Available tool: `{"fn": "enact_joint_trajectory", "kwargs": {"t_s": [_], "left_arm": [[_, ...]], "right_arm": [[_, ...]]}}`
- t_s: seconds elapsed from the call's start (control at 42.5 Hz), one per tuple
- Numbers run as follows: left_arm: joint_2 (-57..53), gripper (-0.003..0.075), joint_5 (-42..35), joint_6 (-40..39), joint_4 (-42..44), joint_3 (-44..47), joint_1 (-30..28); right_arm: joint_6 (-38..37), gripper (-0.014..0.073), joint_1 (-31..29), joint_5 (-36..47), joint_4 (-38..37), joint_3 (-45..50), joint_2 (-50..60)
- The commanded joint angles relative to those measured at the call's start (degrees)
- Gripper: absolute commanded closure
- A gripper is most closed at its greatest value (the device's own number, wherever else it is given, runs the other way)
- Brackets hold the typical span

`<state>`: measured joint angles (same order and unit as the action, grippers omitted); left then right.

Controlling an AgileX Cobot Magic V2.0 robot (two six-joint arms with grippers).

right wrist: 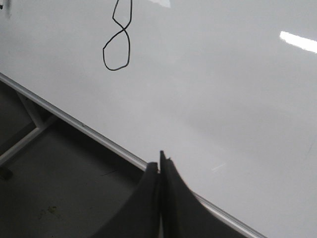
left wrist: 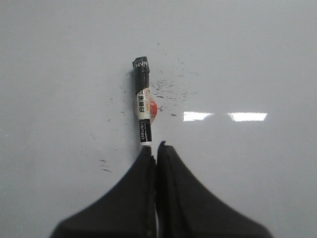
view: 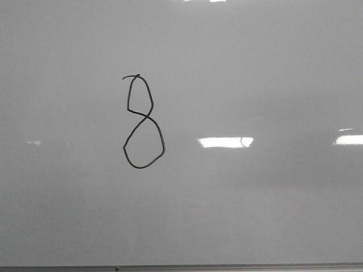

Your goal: Write number 8 on whiteboard

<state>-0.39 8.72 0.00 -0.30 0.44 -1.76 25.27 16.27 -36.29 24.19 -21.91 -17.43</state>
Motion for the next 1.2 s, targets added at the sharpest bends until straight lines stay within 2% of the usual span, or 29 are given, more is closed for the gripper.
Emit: {"fn": "enact_joint_trajectory", "kwargs": {"t_s": [0.0, 0.236, 0.353, 0.448, 0.518, 0.636, 0.754, 0.942, 1.178], "left_arm": [[-0.7, 0.0741, -4.9, -0.4, -0.4, 0.7, 0.0], [-0.7, 0.0741, -4.9, -0.4, -0.4, 0.7, 0.0], [-0.7, 0.0741, -4.9, -0.4, -0.4, 0.7, 0.0], [-0.7, 0.0741, -4.9, -0.4, -0.4, 0.7, 0.0], [-0.7, 0.0741, -4.9, -0.4, -0.4, 0.7, 0.0], [-0.7, 0.0741, -4.9, -0.4, -0.4, 0.7, 0.0], [-0.7, 0.0741, -4.9, -0.4, -0.4, 0.7, 0.0], [-0.7, 0.0741, -4.9, -0.4, -0.4, 0.7, 0.0], [-0.7, 0.0741, -4.9, -0.4, -0.4, 0.7, 0.0]], "right_arm": [[0.1, 0.0662, -0.3, 3.5, 0.9, -1.5, -0.4], [0.1, 0.0662, -0.3, 4.5, 0.8, -1.1, -0.3], [-0.3, 0.0662, -1.7, 10.8, -2.6, 0.7, 1.8], [-1.3, 0.0662, -5.4, 17.8, -5.0, 4.7, 4.9], [-4.2, 0.0662, -8.9, 22.8, -6.6, 8.5, 7.7], [-14.4, 0.0662, -14.2, 27.9, -10.8, 14.4, 12.9], [-23.5, 0.0662, -16.7, 27.9, -17.4, 19.3, 17.2], [-23.8, 0.0662, -17.1, 30.4, -19.8, 23.5, 19.1], [-23.8, 0.0662, -17.1, 29.3, -20.2, 23.3, 19.1]]}}
